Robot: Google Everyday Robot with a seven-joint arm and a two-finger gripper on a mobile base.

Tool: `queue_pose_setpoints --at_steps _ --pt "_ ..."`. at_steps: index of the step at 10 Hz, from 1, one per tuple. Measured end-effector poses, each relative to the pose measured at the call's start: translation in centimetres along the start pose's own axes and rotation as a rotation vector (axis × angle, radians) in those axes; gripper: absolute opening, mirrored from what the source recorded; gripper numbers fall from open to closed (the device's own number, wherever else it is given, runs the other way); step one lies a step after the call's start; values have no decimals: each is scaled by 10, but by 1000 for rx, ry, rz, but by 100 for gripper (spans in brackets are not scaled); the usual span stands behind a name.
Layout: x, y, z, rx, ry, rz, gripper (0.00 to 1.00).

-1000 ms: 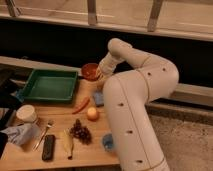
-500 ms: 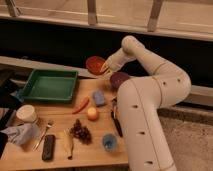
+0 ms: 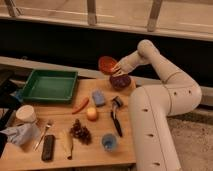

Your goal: Stack bowls on top of each other

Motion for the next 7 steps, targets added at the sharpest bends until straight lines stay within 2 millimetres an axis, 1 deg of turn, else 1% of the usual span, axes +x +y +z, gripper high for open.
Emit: queue_pose_setpoints --at_steps 1,2,3,4,5,7 --pt "-3 -5 -2 2 -4 15 0" --pt "-13 -18 -10 6 -17 44 0" --pt "-19 -26 -10 17 -28 67 0" --pt "-22 -31 -3 32 -28 79 0" --pt "-25 -31 1 40 -33 88 3" --pt "-33 -37 5 68 -47 108 22"
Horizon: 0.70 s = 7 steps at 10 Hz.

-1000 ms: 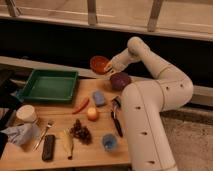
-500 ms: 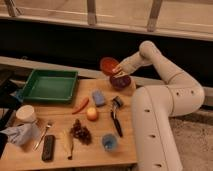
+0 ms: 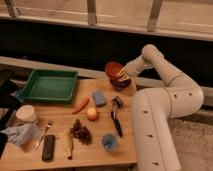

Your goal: Stack bowls on top of each other

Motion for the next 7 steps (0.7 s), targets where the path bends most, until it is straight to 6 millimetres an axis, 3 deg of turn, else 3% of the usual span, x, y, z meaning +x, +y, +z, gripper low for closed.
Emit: queue_pose_setpoints --at_steps 2,5,7 --pt "-2 1 8 31 -20 5 42" --pt "-14 -11 4 61 -63 40 74" --pt "-24 -23 -2 55 -79 80 80"
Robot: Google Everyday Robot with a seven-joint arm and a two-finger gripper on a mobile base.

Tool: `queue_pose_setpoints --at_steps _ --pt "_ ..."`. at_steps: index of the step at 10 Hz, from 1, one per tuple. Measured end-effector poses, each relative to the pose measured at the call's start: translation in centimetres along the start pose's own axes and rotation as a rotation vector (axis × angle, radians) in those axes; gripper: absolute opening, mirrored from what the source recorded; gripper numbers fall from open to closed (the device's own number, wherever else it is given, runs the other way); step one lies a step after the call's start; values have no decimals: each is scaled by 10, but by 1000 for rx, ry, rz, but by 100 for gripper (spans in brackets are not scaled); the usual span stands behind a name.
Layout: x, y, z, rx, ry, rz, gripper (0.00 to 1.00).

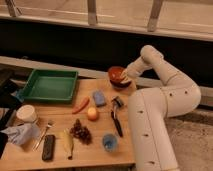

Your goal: Stack bowls on top of each other

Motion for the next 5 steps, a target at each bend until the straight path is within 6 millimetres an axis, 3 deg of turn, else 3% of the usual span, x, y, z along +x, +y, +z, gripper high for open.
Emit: queue_pose_setpoints --at_steps 5 --pt "-4 -4 -1 -10 0 23 80"
